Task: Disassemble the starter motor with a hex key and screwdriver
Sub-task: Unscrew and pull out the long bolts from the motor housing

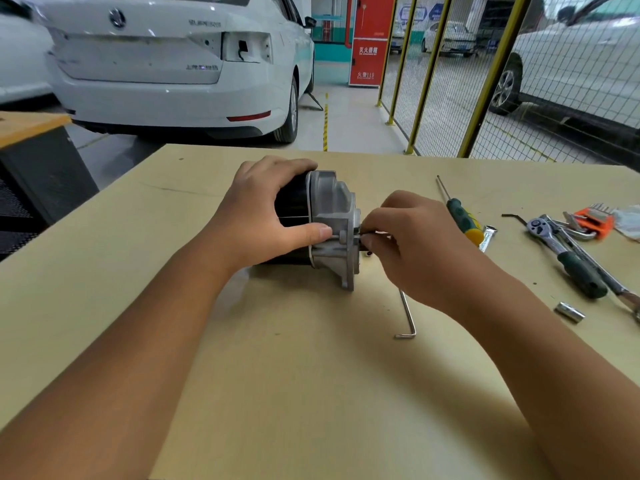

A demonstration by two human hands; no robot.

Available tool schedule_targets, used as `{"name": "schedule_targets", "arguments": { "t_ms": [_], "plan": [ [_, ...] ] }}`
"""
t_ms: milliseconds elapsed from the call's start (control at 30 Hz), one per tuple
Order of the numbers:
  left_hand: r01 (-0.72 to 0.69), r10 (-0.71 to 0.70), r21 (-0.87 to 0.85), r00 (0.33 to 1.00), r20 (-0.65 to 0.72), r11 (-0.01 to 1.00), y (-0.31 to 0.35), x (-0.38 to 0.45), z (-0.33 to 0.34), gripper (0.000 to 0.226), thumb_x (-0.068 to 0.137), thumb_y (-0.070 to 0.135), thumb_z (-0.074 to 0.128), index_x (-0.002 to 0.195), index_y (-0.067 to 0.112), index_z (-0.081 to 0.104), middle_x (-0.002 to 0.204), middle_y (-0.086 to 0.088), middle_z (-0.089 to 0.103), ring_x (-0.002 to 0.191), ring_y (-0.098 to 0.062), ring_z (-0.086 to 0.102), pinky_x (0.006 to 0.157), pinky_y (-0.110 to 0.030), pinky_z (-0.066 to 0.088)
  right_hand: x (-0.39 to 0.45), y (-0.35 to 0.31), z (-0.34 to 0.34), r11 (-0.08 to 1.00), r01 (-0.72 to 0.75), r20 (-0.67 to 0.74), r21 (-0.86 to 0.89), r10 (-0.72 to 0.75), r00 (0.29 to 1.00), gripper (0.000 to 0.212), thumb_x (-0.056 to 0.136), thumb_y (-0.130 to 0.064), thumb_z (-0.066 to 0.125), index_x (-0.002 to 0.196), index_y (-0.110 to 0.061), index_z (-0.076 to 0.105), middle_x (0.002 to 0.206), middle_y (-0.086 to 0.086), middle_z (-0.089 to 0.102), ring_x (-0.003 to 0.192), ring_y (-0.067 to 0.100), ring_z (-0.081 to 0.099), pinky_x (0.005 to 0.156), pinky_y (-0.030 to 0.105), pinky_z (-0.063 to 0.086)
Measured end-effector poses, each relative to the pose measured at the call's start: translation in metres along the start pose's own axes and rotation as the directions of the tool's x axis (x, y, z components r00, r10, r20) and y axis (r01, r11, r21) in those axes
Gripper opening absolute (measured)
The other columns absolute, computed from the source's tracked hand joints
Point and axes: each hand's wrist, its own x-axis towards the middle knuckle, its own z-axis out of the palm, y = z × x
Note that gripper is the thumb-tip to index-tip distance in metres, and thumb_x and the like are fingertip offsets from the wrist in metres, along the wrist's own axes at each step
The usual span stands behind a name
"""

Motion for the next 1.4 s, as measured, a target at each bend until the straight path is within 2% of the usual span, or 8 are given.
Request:
{"name": "schedule_targets", "arguments": {
  "t_ms": [133, 400, 533, 667, 800, 1000, 1167, 1400],
  "plan": [
    [0.005, -0.005, 0.009, 1.000, 0.001, 1.000, 0.002, 0.000, -0.001, 0.093, 0.060, 0.063, 0.081, 0.144, 0.032, 0.056, 0.131, 0.017, 0.054, 0.125, -0.014, 0.045, 0.101, -0.031, 0.037, 0.003, 0.000, 0.000, 0.999, 0.005, 0.031, -0.033, -0.004, 0.999, 0.015, 0.096, -0.013, 0.063, 0.092, -0.006, 0.076, 0.093, 0.008, 0.062, 0.080, 0.030, 0.060, 0.073, 0.041, 0.049],
    [0.042, -0.042, -0.022, 0.999, 0.008, 0.999, 0.005, -0.002, -0.001, 0.093, 0.061, 0.077, 0.068, 0.144, 0.038, 0.055, 0.136, 0.016, 0.056, 0.129, -0.017, 0.044, 0.108, -0.052, 0.043, 0.003, -0.006, -0.007, 0.990, 0.008, 0.035, -0.140, -0.003, 0.999, 0.006, 0.094, -0.025, 0.067, 0.095, -0.020, 0.071, 0.085, 0.001, 0.062, 0.078, 0.030, 0.059, 0.067, 0.043, 0.052],
    [0.043, -0.043, -0.015, 0.999, 0.003, 0.999, 0.005, -0.001, -0.002, 0.092, 0.060, 0.076, 0.069, 0.143, 0.039, 0.055, 0.136, 0.017, 0.056, 0.129, -0.017, 0.045, 0.108, -0.053, 0.043, 0.002, -0.004, -0.007, 0.999, -0.010, 0.029, -0.054, 0.011, 1.000, 0.016, 0.099, -0.018, 0.060, 0.098, -0.016, 0.076, 0.090, 0.004, 0.058, 0.081, 0.025, 0.057, 0.072, 0.040, 0.050],
    [0.039, -0.039, -0.010, 0.999, 0.023, 0.999, 0.004, -0.002, -0.002, 0.098, 0.055, 0.078, 0.073, 0.144, 0.043, 0.052, 0.137, 0.018, 0.055, 0.130, -0.016, 0.044, 0.108, -0.054, 0.043, 0.002, -0.006, -0.003, 0.990, -0.073, 0.068, -0.118, 0.081, 0.994, 0.026, 0.104, -0.021, 0.051, 0.104, -0.010, 0.075, 0.103, 0.006, 0.056, 0.088, 0.025, 0.058, 0.079, 0.041, 0.051],
    [0.024, -0.024, -0.016, 1.000, 0.016, 1.000, 0.003, -0.003, -0.001, 0.094, 0.059, 0.079, 0.071, 0.144, 0.045, 0.050, 0.135, 0.020, 0.054, 0.128, -0.015, 0.045, 0.108, -0.053, 0.043, 0.004, -0.006, -0.004, 0.990, -0.059, 0.088, -0.126, 0.070, 0.994, 0.015, 0.099, -0.015, 0.059, 0.098, -0.010, 0.073, 0.098, 0.005, 0.057, 0.083, 0.026, 0.059, 0.076, 0.043, 0.051],
    [0.020, -0.020, -0.054, 1.000, 0.012, 0.998, 0.001, -0.001, -0.001, 0.092, 0.062, 0.070, 0.075, 0.147, 0.047, 0.046, 0.134, 0.018, 0.054, 0.127, -0.014, 0.047, 0.102, -0.045, 0.048, 0.002, -0.008, -0.006, 0.979, -0.018, 0.078, -0.201, 0.035, 0.996, 0.004, 0.098, -0.026, 0.063, 0.098, -0.022, 0.064, 0.090, -0.002, 0.057, 0.077, 0.026, 0.058, 0.065, 0.040, 0.053],
    [0.017, -0.015, -0.057, 0.999, 0.038, 0.998, 0.002, 0.000, -0.001, 0.101, 0.057, 0.068, 0.082, 0.148, 0.049, 0.042, 0.135, 0.017, 0.055, 0.128, -0.016, 0.048, 0.108, -0.043, 0.044, 0.002, -0.005, -0.005, 0.996, -0.051, 0.033, -0.072, 0.054, 0.998, 0.012, 0.098, -0.021, 0.061, 0.099, -0.016, 0.072, 0.089, 0.003, 0.058, 0.079, 0.024, 0.056, 0.069, 0.038, 0.050],
    [0.019, -0.016, -0.105, 0.999, 0.029, 0.994, 0.002, -0.001, -0.003, 0.088, 0.066, 0.067, 0.077, 0.146, 0.042, 0.050, 0.133, 0.013, 0.057, 0.129, -0.017, 0.051, 0.111, -0.045, 0.044, 0.002, -0.007, -0.007, 0.991, -0.055, 0.071, -0.121, 0.063, 0.995, 0.022, 0.102, -0.020, 0.054, 0.106, -0.012, 0.075, 0.102, 0.004, 0.058, 0.089, 0.025, 0.058, 0.078, 0.040, 0.051]
  ]
}}
